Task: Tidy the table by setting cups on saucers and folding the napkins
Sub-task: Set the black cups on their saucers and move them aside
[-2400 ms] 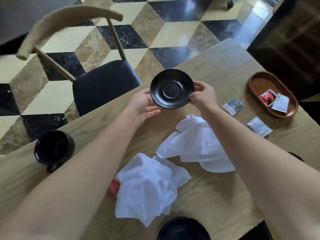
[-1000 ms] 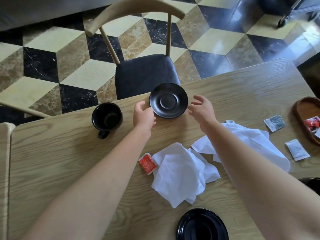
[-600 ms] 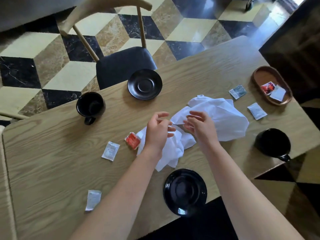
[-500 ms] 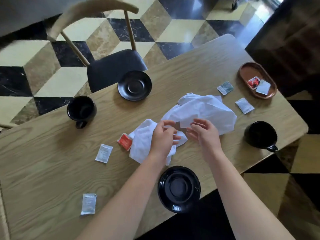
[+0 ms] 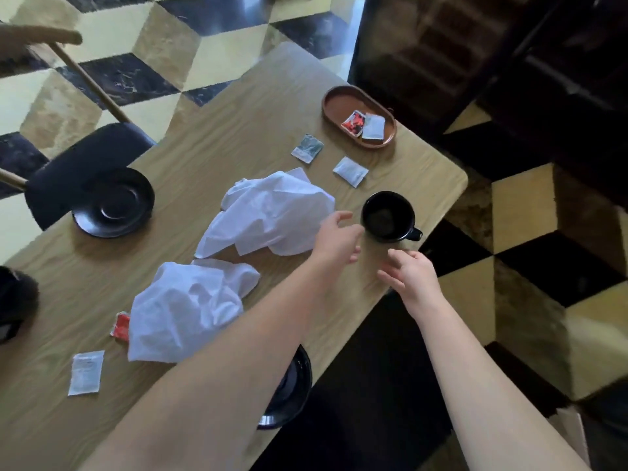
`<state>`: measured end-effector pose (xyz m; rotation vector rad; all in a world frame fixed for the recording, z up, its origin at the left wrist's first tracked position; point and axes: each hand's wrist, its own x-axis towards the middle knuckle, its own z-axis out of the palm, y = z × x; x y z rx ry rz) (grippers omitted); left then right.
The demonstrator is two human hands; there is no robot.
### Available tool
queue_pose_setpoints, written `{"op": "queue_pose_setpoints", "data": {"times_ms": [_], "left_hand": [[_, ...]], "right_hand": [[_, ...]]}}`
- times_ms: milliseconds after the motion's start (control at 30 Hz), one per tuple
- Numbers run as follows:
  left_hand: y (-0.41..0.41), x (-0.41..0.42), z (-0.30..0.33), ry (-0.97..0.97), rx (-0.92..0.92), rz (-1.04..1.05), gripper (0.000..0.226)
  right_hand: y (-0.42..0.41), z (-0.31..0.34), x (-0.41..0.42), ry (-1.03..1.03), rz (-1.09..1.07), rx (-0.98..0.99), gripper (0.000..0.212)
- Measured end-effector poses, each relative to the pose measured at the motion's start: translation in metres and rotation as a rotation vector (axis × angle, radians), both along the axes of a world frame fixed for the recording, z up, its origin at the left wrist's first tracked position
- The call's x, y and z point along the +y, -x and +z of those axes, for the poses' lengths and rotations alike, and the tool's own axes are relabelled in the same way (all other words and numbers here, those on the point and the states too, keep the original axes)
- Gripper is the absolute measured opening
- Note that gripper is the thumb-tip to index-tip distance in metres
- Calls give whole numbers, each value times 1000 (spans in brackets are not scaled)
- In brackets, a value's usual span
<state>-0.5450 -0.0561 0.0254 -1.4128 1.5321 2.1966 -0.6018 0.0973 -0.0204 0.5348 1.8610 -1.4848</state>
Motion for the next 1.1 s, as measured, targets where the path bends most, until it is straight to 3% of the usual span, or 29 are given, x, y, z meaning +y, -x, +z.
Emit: {"op": "queue_pose_setpoints", "data": {"times_ms": [167, 400, 733, 967, 1100], "left_hand": [[37, 5, -23, 28, -101, -95, 56], [46, 13, -35, -52, -83, -102, 41], [35, 12, -40, -108, -2, -30, 48], [-10, 15, 1, 7, 52, -60, 58], [-65, 15, 26, 112, 54, -116, 49]], "right_hand": [[17, -8, 2, 21, -80, 10, 52], [33, -10, 0, 64, -56, 34, 77], [33, -4, 6, 111, 57, 17, 79], [-1, 33, 12, 27, 251, 109, 45], [-40, 54, 17, 21, 351, 129, 31]]}}
